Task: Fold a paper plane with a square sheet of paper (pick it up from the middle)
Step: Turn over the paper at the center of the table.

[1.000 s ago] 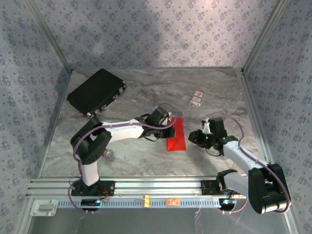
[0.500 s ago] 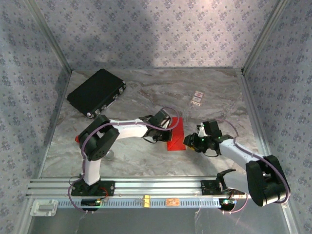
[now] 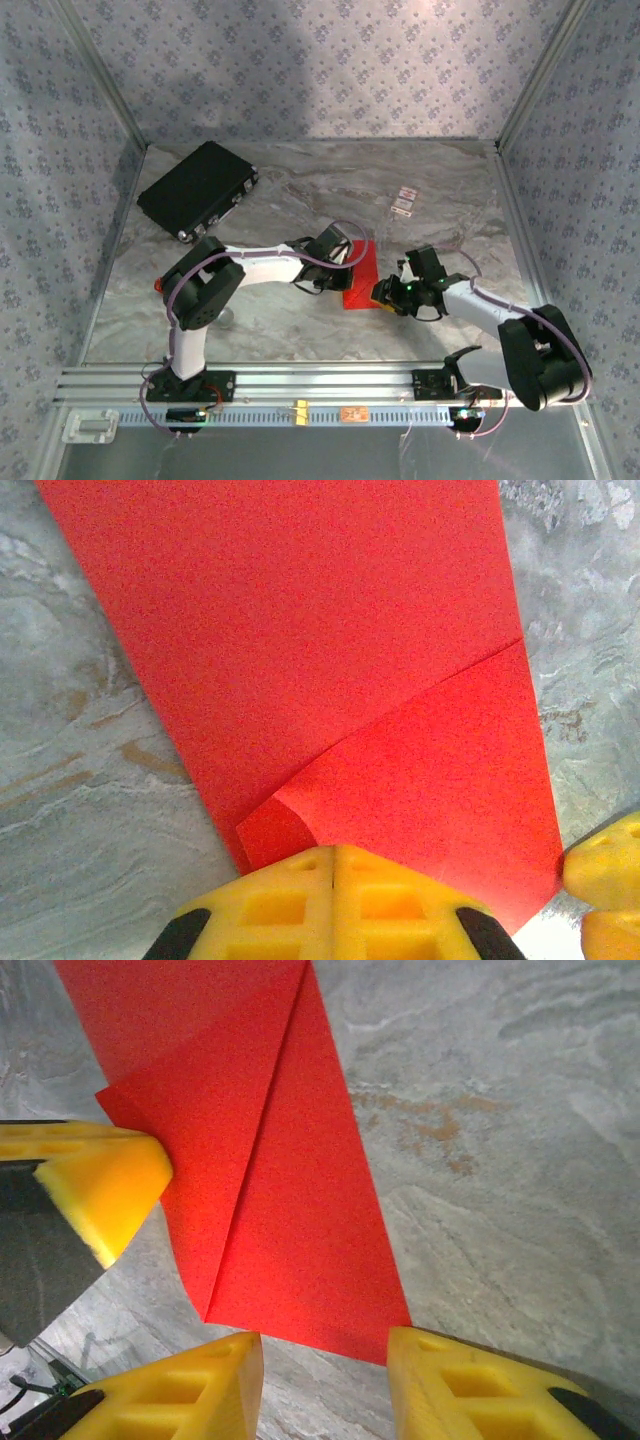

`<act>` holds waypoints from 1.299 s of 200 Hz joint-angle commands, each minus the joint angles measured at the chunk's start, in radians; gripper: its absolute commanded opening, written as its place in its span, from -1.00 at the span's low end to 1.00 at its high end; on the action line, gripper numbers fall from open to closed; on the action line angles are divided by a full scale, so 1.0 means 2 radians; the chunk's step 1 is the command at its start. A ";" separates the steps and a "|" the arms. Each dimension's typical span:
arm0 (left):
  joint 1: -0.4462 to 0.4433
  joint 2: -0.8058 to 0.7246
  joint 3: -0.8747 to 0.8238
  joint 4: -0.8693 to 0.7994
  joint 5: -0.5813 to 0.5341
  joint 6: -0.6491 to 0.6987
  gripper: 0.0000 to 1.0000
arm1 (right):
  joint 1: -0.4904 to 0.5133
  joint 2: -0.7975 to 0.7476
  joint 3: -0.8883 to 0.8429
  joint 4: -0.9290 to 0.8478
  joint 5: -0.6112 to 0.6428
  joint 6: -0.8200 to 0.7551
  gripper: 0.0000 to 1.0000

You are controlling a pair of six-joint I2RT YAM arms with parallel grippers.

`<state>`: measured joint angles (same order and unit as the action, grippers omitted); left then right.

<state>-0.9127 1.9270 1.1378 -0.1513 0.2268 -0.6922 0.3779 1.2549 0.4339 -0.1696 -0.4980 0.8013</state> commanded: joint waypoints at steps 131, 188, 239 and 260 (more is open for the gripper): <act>-0.008 -0.002 -0.021 -0.015 -0.004 -0.002 -0.91 | -0.015 0.076 0.048 0.111 -0.045 0.011 -0.15; -0.008 -0.003 -0.019 -0.015 -0.004 -0.003 -0.92 | -0.038 0.093 0.047 0.120 -0.038 0.014 -0.15; -0.008 -0.003 -0.020 -0.011 -0.002 -0.005 -0.92 | -0.058 0.110 0.035 0.155 -0.063 0.022 -0.22; -0.008 -0.002 -0.020 -0.008 0.000 -0.008 -0.92 | -0.063 0.117 0.032 0.162 -0.064 0.020 -0.23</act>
<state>-0.9165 1.9224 1.1225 -0.1234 0.2264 -0.6979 0.2626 1.4685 0.5140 0.1246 -0.5999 0.8421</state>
